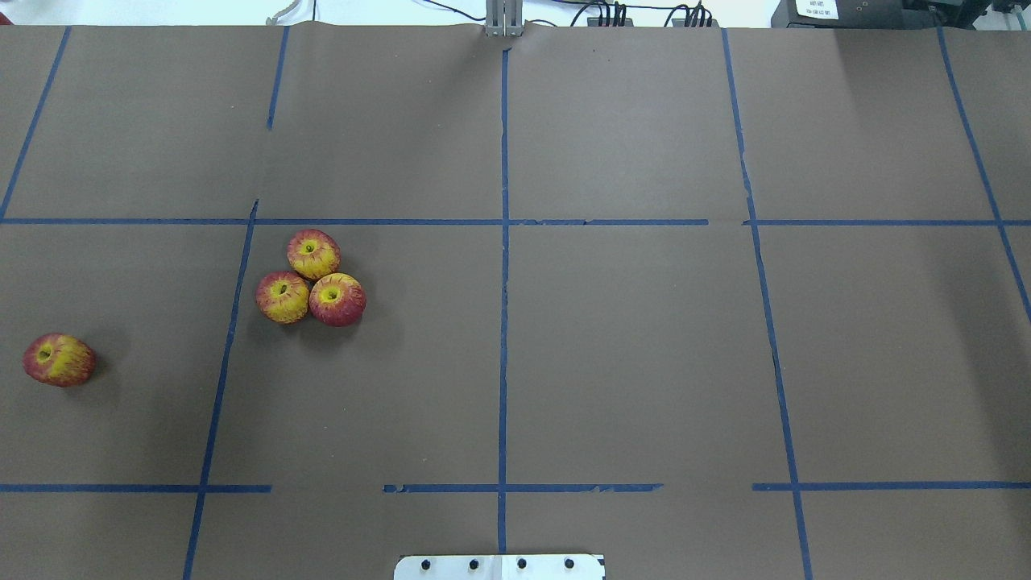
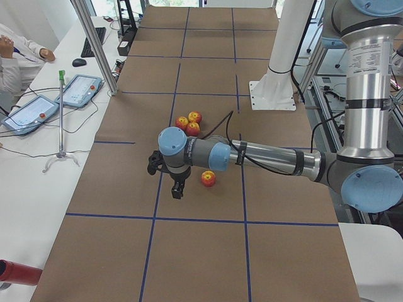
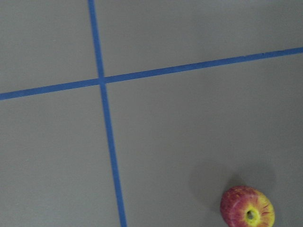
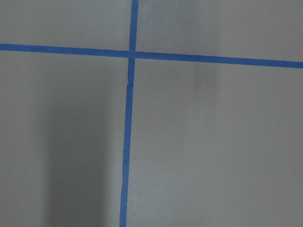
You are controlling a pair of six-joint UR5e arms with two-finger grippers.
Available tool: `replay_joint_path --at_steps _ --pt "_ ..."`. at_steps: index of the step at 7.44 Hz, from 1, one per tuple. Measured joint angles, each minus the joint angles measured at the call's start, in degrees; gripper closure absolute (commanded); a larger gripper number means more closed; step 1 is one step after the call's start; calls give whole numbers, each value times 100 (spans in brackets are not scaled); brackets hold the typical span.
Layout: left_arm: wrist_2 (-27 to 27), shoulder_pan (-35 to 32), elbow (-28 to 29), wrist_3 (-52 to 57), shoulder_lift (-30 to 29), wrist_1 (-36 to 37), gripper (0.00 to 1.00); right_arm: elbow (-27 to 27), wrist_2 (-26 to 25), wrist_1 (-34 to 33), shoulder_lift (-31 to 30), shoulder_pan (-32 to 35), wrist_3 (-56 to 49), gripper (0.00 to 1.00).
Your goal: Stack apples
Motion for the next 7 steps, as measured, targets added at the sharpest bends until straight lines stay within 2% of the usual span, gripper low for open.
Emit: replay_joint_path --at_steps 3,5,7 --pt "562 1202 -6 -2146 307 -1345 0 0 0 0 0 0 0 0" --pt "757 1744 16 -3001 414 -1603 0 0 0 0 0 0 0 0" --pt "871 2011 52 -3253 498 -1634 0 0 0 0 0 0 0 0"
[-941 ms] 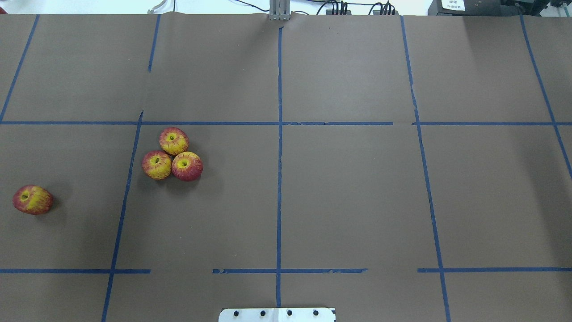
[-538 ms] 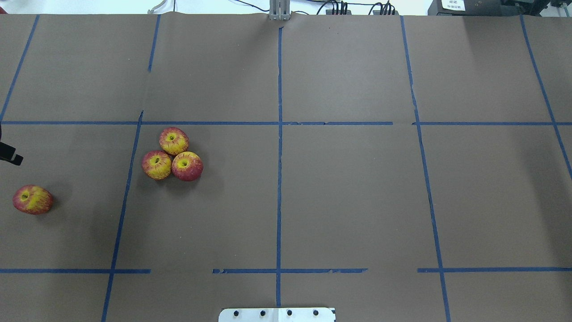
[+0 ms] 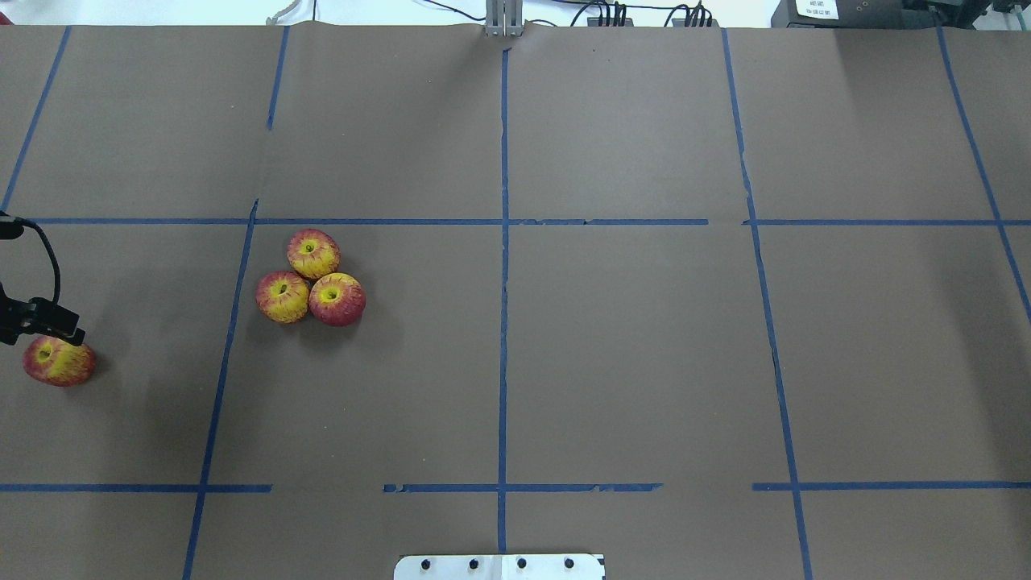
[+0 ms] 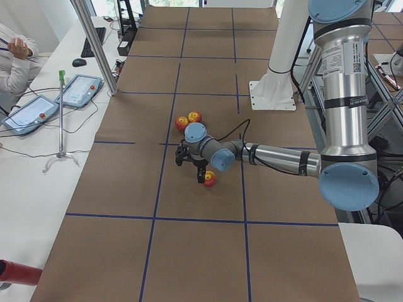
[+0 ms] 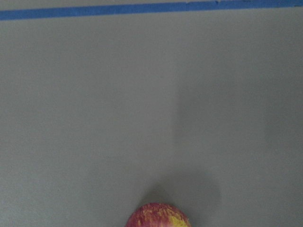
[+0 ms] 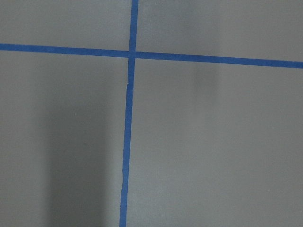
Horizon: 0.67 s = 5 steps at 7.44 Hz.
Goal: Stack apples
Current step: 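Lower the left gripper onto the lone apple and close on it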
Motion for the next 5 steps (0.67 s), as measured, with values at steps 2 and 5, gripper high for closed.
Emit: replay_joint_path --at_steps 2,5 --pt "110 115 44 -54 44 -3 0 0 0 0 0 0 0 0" --pt "125 312 180 -66 48 -10 0 0 0 0 0 0 0 0"
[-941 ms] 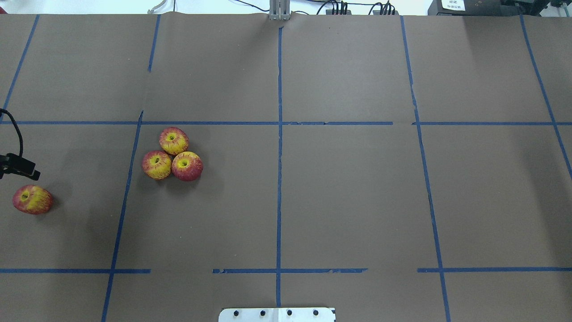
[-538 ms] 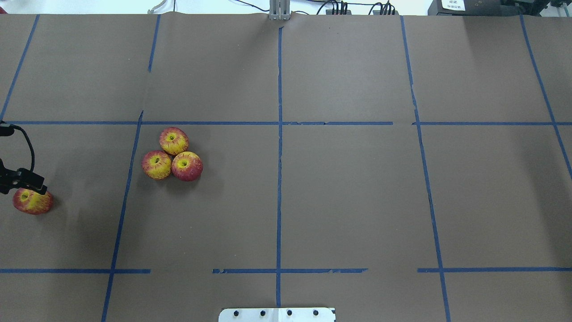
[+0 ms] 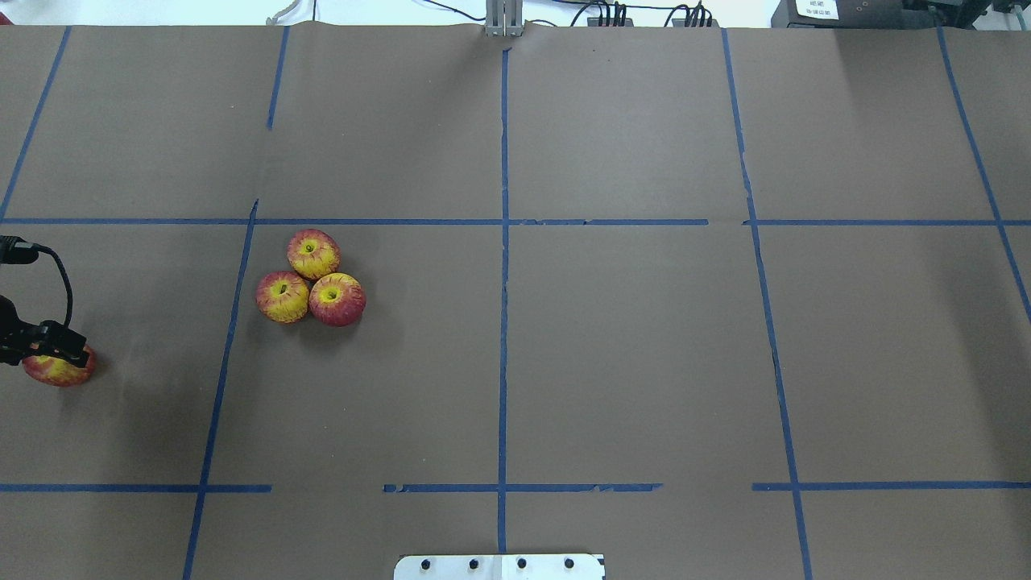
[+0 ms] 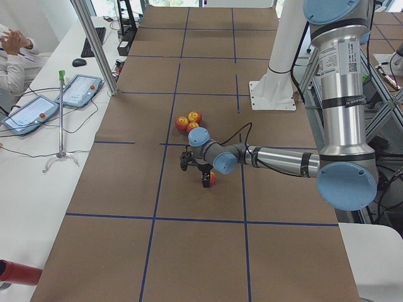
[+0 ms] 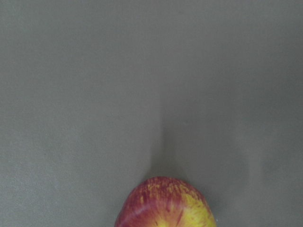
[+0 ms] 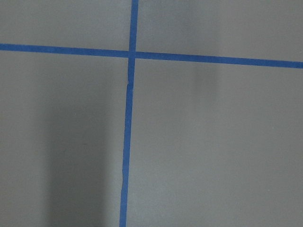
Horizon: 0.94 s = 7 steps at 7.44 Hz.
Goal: Stack apples
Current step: 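Lower the left gripper onto the lone apple and close on it, then lift the apple with the left gripper and carry it over the three-apple cluster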
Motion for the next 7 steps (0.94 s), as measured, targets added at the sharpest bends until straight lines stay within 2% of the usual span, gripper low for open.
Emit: replay_joint_path --at_steps 1,2,3,4,5,7 --pt "0 41 51 0 -16 -2 0 0 0 0 0 0 0 0" --pt "0 80 102 1 -39 -3 5 0 0 0 0 0 0 0" --pt "0 120 156 5 -61 -7 40 0 0 0 0 0 0 0" --pt "1 160 200 5 -87 -12 93 0 0 0 0 0 0 0" --pt "1 181 203 -2 -118 -11 100 0 0 0 0 0 0 0" --pt "-16 188 6 -121 -185 7 100 0 0 0 0 0 0 0"
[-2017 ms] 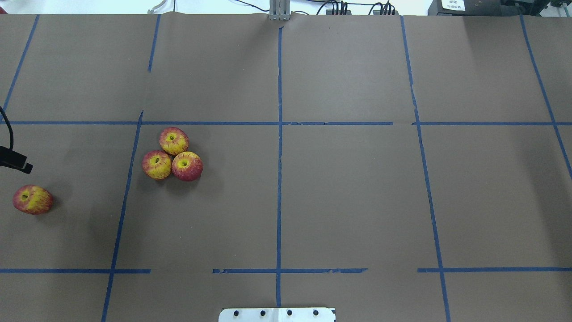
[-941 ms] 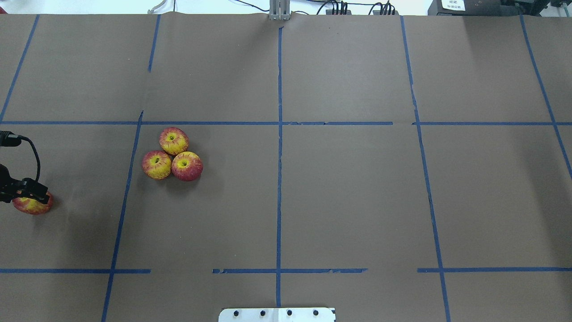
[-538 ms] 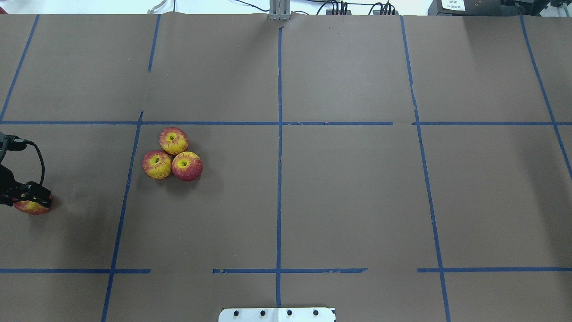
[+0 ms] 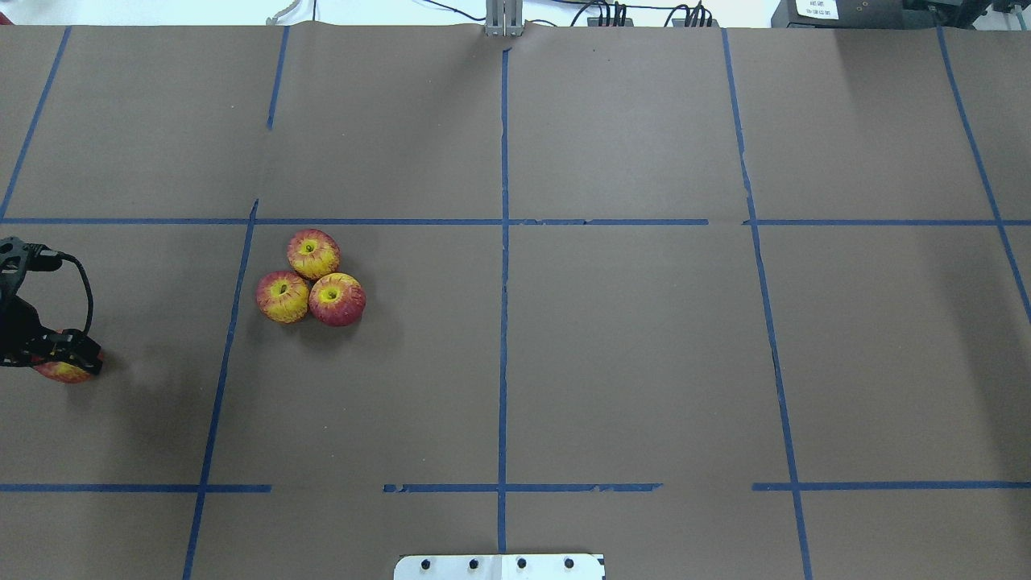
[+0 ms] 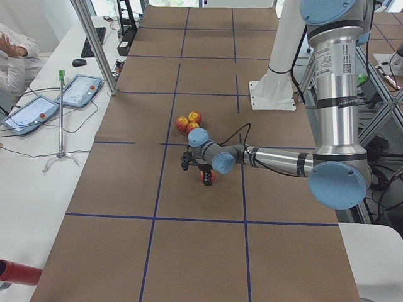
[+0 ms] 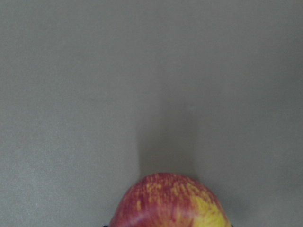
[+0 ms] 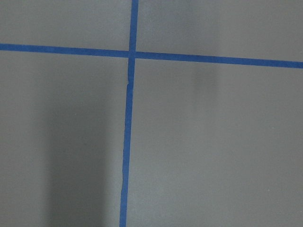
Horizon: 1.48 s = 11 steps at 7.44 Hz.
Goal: Stack apples
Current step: 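Lift the apple with the left gripper and carry it over the three-apple cluster, then lower the apple onto the top of the cluster and open the left gripper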
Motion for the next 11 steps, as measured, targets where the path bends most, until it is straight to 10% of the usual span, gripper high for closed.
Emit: replay_joint_path --at_steps 5,11 --pt "36 270 -615 -2586 -1634 251 100 0 0 0 0 0 0 0" --pt "940 787 -271 -2921 -2785 1407 100 0 0 0 0 0 0 0"
